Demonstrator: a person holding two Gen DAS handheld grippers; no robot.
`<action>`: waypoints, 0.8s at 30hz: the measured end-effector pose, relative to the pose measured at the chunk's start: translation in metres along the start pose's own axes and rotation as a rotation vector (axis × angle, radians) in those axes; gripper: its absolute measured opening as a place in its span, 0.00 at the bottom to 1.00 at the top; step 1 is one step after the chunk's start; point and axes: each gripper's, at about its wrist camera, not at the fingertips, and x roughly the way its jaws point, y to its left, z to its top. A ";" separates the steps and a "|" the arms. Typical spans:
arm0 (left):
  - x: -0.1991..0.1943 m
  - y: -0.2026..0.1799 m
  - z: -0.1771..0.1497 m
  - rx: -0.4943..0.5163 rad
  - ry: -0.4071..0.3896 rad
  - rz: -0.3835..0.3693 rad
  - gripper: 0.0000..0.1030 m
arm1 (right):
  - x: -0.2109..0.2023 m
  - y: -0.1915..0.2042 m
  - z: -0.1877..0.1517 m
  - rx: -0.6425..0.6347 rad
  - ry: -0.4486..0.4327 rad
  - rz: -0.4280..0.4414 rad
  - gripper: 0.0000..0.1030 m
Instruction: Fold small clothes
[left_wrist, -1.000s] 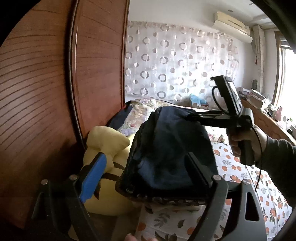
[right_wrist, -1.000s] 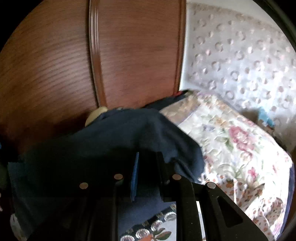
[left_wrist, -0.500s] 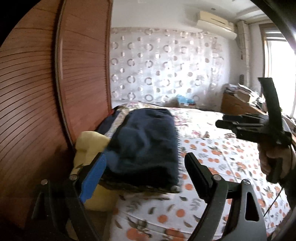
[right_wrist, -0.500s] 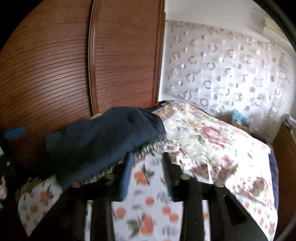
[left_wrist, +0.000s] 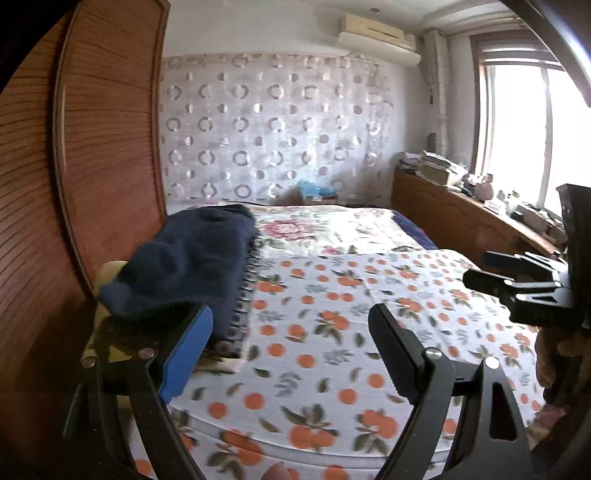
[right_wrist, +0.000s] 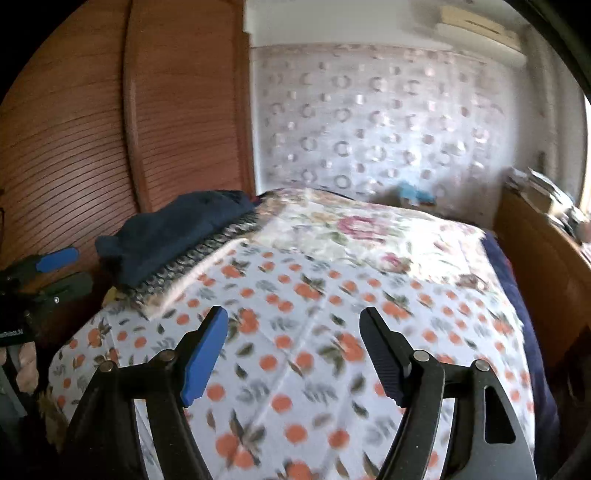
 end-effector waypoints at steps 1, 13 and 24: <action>-0.001 -0.006 0.000 0.001 0.001 -0.008 0.84 | -0.006 0.000 -0.002 0.012 -0.003 -0.013 0.73; -0.023 -0.060 0.031 0.054 -0.048 -0.040 0.84 | -0.087 0.020 -0.010 0.103 -0.128 -0.105 0.83; -0.059 -0.068 0.064 0.064 -0.135 -0.041 0.84 | -0.141 0.054 -0.011 0.108 -0.239 -0.158 0.83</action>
